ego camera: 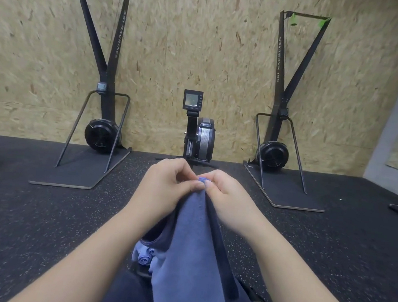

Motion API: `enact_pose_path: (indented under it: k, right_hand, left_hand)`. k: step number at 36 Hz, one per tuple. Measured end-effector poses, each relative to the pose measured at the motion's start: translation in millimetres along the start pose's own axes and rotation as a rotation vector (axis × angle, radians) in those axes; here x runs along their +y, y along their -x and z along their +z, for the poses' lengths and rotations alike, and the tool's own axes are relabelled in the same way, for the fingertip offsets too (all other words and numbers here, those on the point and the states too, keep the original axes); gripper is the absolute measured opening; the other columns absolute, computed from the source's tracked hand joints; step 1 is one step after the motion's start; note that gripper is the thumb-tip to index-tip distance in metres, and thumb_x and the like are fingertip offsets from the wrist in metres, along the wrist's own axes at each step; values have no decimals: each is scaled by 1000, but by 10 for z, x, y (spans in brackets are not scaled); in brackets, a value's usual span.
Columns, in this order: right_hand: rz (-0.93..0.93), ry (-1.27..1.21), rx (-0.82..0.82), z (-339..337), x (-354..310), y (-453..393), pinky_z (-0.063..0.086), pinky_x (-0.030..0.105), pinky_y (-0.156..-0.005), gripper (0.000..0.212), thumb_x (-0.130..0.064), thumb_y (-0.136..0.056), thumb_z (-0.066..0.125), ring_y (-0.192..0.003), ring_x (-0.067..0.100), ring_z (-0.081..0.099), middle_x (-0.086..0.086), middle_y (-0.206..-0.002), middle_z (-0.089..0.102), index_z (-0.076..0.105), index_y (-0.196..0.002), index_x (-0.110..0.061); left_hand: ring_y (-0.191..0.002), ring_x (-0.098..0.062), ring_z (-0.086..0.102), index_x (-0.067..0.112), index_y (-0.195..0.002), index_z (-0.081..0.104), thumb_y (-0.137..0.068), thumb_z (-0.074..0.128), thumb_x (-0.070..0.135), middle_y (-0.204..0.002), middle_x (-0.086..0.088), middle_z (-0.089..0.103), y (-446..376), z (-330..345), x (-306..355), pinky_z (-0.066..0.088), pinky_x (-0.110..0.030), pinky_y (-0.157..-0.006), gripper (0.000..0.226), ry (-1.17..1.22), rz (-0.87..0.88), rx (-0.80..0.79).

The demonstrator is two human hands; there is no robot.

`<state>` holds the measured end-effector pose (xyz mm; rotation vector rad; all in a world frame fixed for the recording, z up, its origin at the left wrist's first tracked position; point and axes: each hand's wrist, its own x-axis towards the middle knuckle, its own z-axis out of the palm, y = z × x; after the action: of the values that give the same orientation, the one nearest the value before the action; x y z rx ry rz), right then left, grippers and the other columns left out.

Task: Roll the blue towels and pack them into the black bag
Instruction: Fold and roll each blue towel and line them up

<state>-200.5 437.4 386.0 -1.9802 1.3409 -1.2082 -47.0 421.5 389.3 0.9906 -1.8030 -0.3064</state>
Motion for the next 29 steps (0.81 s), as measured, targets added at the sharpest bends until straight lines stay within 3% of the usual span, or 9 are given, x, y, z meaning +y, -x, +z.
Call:
enact_pose_path:
  k: [6, 12, 19, 24, 27, 29]
  right_hand:
    - [11, -64, -9, -11, -12, 32, 46, 24, -86, 21, -20, -97, 48, -94, 0, 60, -14, -96, 68, 63, -89, -32]
    - [-22, -142, 2, -29, 21, 42, 43, 10, -68, 6, -23, -92, 63, -72, -9, 58, -15, -76, 68, 62, -89, -29]
    - [-31, -109, 145, -7, 85, 3, 44, 15, -71, 15, -16, -91, 63, -75, -9, 62, -16, -76, 71, 62, -84, -30]
    - [-52, -103, 260, -53, 122, -39, 51, 34, -85, 19, -13, -94, 55, -87, 4, 67, -12, -84, 73, 61, -85, -29]
    - [-48, -119, 318, -128, 160, -78, 51, 34, -84, 16, -13, -95, 54, -85, 6, 65, -8, -83, 72, 59, -88, -27]
    - [-63, -122, 333, -181, 185, -97, 48, 30, -82, 16, -12, -96, 52, -81, 3, 63, -9, -82, 70, 58, -90, -25]
  left_hand:
    - [-60, 2, 54, 27, -58, 59, -70, 83, 24, -64, 17, 64, -2, -2, -12, 38, -15, -56, 26, 20, -48, -17]
    - [-62, 8, 55, 31, -66, 67, -79, 75, 17, -65, 17, 65, 23, -3, 0, 38, -10, -59, 21, 36, -28, -22]
    - [-75, 5, 58, 42, -76, 64, -84, 70, 13, -77, 15, 68, 4, 54, -58, 39, -9, -67, 30, 12, 29, -31]
    - [-87, 1, 53, 38, -91, 52, -79, 72, 18, -87, 22, 60, 53, 103, -109, 35, -7, -75, 30, -36, 78, -98]
    - [-95, 9, 43, 43, -92, 47, -73, 64, 38, -88, 31, 57, 76, 105, -226, 26, -25, -83, 26, -240, 126, -127]
    - [-95, 10, 39, 44, -95, 48, -76, 66, 33, -86, 32, 57, 84, 104, -309, 17, -27, -79, 29, -326, 157, -134]
